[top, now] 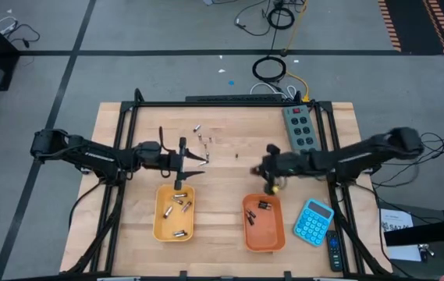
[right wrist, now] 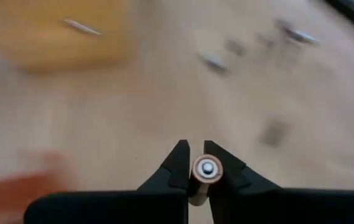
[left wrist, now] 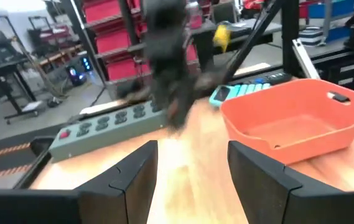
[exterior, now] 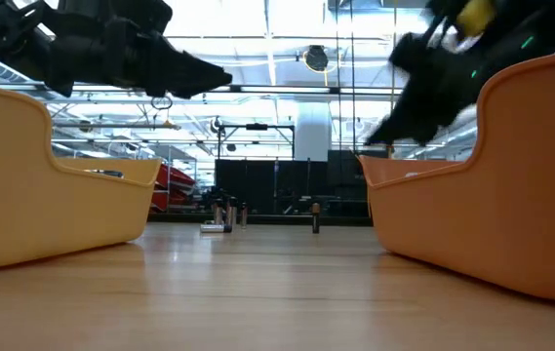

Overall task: Sort batteries
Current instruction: Put the black battery into the orange bin

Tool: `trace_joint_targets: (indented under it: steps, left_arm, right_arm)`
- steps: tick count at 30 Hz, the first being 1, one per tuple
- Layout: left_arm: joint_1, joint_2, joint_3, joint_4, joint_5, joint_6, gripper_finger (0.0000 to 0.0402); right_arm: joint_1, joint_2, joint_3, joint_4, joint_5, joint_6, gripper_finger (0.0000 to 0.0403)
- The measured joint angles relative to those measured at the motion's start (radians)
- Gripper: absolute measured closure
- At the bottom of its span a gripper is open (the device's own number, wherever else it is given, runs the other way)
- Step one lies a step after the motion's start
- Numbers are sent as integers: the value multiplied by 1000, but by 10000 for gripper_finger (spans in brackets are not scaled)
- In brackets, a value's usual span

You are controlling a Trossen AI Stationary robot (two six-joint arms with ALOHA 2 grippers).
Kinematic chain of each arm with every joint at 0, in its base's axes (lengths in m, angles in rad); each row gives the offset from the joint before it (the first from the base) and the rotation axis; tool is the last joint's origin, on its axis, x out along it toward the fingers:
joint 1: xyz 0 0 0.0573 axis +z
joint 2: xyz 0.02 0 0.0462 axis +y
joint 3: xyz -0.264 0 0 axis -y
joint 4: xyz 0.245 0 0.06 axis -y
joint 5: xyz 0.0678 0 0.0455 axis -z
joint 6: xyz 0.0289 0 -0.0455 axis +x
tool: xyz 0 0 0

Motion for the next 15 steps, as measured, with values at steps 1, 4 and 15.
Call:
trace_joint_targets:
  steps: [1, 4, 15]
  left_arm:
    - [2, 0, 0, -9, -1, -2, 197]
    - [17, 0, 0, -18, -2, -3, 197]
    - [119, 0, 7, -20, 14, -31, 197]
  right_arm:
    - [40, -40, 0, -11, -24, 33, 389]
    - [187, -82, 1, -46, -26, 159, 389]
    - [509, 11, 0, -51, 291, 586, 339]
